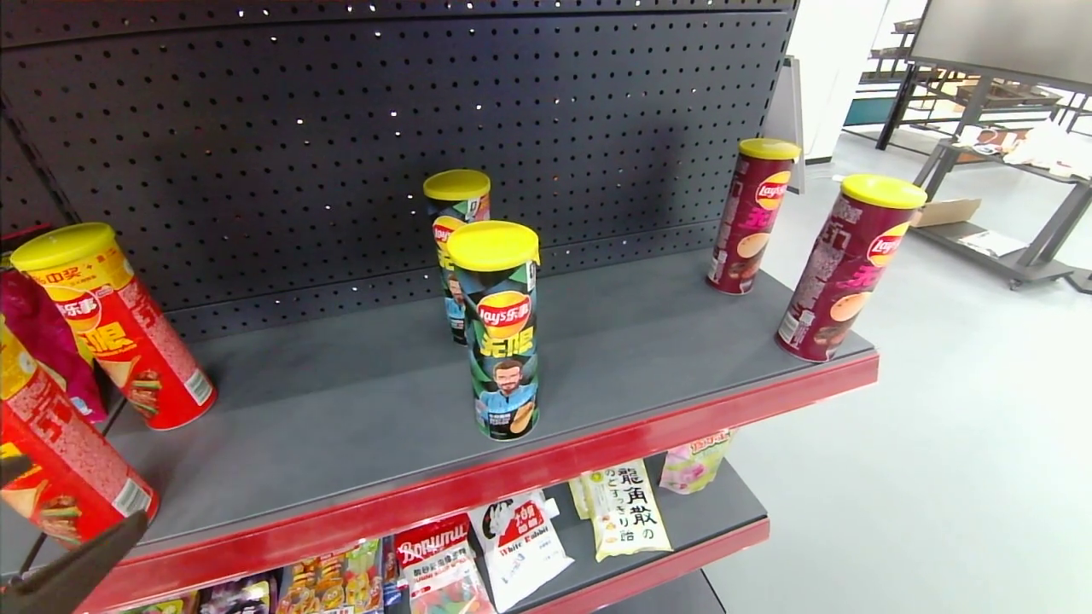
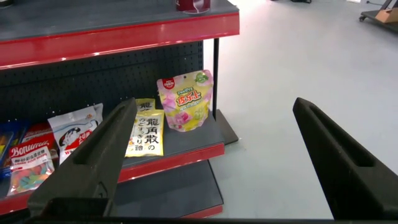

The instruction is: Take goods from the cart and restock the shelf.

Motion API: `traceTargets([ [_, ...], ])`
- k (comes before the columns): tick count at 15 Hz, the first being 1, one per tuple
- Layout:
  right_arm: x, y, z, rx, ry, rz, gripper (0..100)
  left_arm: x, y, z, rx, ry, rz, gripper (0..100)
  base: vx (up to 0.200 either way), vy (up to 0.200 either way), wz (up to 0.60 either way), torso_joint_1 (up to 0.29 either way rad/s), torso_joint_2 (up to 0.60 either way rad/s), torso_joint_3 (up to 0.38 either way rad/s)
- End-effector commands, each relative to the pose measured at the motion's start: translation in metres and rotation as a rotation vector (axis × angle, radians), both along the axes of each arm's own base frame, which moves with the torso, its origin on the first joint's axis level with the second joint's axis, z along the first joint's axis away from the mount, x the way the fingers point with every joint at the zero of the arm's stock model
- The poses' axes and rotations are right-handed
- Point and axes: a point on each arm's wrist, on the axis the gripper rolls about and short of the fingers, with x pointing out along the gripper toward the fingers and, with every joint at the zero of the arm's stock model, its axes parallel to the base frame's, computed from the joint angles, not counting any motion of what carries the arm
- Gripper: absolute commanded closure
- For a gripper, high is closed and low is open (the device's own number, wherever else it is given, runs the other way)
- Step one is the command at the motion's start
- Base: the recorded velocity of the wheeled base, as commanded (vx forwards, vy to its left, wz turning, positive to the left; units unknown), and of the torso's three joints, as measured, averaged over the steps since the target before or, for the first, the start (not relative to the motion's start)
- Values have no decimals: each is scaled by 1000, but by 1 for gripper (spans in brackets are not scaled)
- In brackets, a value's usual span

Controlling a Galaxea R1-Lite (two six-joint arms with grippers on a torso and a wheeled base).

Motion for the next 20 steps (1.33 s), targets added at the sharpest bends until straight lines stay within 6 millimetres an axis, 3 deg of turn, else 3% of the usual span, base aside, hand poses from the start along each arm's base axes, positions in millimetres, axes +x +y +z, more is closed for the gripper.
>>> traceTargets([
  [1,0,0,0,0,0,1,0,-32,4,-12,-1,-101,114,0,0,0,0,0,0,0],
  [6,0,0,0,0,0,1,0,-27,4,-3,64,-154,104,0,0,0,0,0,0,0],
  [16,0,0,0,-5,-1,2,0,-36,4,-1,142,-220,110,0,0,0,0,0,0,0],
  [20,0,0,0,-5,0,4,0,-35,4,-2,142,-211,108,0,0,0,600,6,2,1],
])
